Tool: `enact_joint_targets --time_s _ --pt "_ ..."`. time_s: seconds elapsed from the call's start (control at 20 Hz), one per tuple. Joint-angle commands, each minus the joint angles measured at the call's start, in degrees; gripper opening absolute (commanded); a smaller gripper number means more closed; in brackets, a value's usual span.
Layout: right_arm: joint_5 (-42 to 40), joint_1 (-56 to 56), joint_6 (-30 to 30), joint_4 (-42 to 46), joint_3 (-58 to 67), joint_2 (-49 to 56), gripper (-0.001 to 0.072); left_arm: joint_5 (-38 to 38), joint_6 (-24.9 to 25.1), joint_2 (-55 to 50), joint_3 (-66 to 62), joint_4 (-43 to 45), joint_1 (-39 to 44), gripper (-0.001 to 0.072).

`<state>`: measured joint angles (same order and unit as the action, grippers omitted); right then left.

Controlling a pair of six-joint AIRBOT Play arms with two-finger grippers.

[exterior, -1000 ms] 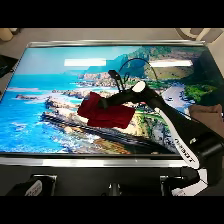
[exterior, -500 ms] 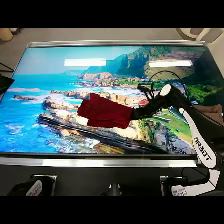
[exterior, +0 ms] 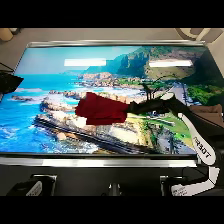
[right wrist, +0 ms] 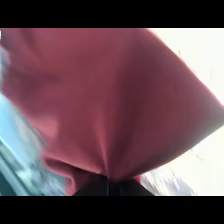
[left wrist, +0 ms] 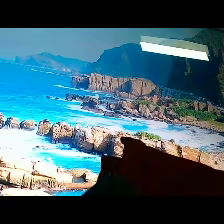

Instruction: Fold the shirts.

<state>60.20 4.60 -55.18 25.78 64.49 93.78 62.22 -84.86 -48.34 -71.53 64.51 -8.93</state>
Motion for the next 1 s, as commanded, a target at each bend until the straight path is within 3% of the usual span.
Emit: enact_joint_targets --time_s 0.0,0.2,0.3,0.6,0.95 --pt "7.76 -7.21 6.32 -3.76 7.04 -3.72 0.0019 -1.44 0.0 -0.2 0.13 0.04 0.33 0.0024" --pt "16.74 -22.05 -1.07 11.52 18.8 -8.7 0.0019 -2.64 -0.02 -1.05 0.24 0.02 0.35 0.0024" --pt "20.9 -30.01 -1.14 15.54 22.14 -9.16 0.0019 -2.71 -0.02 -1.31 0.26 0.02 0.35 0.0025" --pt "21.99 -52.63 -0.68 15.34 23.63 -11.8 0.0018 -2.73 -0.02 -1.33 0.26 0.02 1.51 0.0024" --pt "14.58 -65.61 -0.98 12.41 23.65 -17.14 0.0018 -3.43 0.04 -1.4 0.24 0.04 4.42 0.0024"
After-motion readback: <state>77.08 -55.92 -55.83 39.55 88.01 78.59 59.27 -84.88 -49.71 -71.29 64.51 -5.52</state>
